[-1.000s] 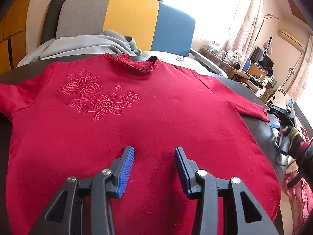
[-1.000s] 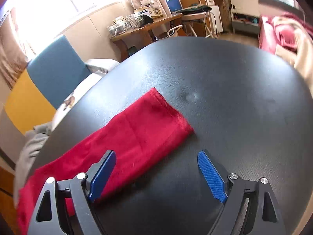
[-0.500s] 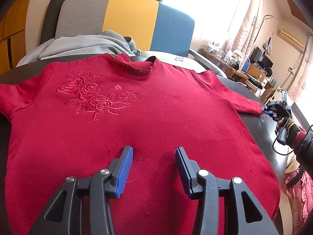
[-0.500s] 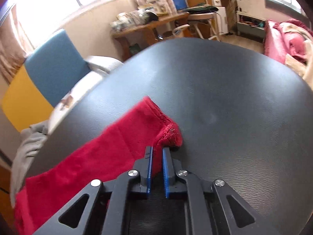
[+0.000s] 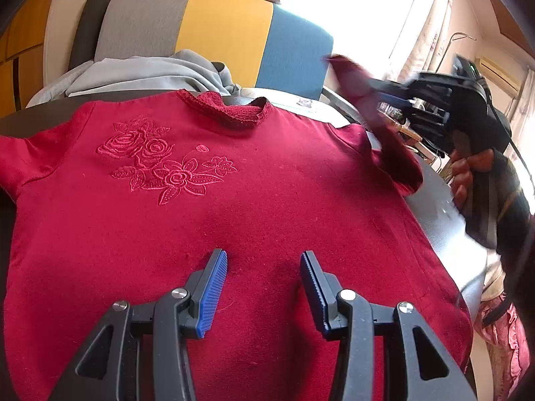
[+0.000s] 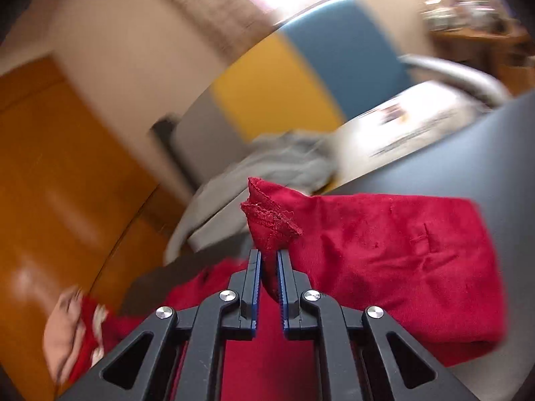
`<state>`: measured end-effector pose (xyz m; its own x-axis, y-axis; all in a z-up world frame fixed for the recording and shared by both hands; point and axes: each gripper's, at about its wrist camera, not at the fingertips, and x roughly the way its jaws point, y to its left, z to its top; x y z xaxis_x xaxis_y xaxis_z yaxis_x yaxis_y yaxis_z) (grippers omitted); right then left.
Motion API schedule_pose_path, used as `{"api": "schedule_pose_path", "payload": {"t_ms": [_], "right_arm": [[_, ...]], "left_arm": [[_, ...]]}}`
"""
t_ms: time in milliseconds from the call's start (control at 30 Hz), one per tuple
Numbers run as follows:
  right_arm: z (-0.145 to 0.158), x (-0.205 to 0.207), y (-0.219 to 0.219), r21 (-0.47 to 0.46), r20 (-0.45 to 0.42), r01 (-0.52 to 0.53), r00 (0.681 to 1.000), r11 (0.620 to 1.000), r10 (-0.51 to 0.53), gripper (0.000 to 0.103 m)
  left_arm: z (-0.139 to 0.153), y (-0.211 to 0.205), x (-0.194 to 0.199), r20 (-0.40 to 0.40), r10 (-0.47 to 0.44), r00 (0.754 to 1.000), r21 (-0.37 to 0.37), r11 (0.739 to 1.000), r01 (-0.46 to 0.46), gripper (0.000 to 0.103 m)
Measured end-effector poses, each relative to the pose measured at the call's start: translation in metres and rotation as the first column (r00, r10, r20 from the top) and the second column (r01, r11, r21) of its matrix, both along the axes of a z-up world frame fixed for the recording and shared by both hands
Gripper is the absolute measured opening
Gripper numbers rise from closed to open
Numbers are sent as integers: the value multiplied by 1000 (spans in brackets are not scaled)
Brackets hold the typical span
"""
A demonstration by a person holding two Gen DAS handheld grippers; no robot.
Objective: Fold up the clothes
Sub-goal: 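Fold the held sleeve across the sweater body with the right gripper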
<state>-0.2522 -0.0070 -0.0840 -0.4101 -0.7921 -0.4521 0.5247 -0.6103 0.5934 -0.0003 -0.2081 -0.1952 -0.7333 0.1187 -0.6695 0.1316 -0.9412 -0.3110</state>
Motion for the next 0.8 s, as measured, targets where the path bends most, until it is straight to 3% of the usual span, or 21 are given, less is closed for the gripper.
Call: {"api": "schedule_pose_path", "payload": {"t_ms": [100, 233, 300, 433, 500, 600, 667, 733, 800], "right_arm": [[-16, 33, -51, 76, -3, -110, 994, 991, 110, 11], [-37, 61, -77, 188, 1, -171, 985, 967, 174, 25], [-42, 69, -70, 197, 4, -163, 986, 967, 165, 52], [-41, 86, -46, 179, 1, -126, 992, 976, 127, 56], [-46, 101, -34, 231, -3, -114, 993, 966, 118, 63], [-64, 115, -19, 304, -6, -109, 993, 947, 116, 65], [-80, 125, -12, 331, -28, -102, 993, 938, 118, 66], [-79, 129, -7, 291, -38, -109, 991, 950, 126, 76], [-80, 128, -7, 285, -33, -120, 990, 951, 135, 80]], "left_arm": [[-1, -5, 2, -8, 2, 1000, 41, 999, -1, 46], [-2, -14, 4, -15, 9, 1000, 120, 993, -7, 46], [-1, -19, 4, -4, 18, 1000, 159, 987, -17, 46], [6, -32, -8, 54, 51, 997, 293, 954, -65, 46], [10, -38, -24, 51, 50, 997, 357, 932, -65, 46], [17, -46, -49, 47, 50, 998, 448, 891, -66, 46], [16, -50, -69, 61, 57, 996, 480, 873, -80, 46], [15, -52, -91, 79, 66, 995, 500, 861, -97, 46], [13, -50, -109, 93, 67, 993, 497, 861, -105, 46]]}}
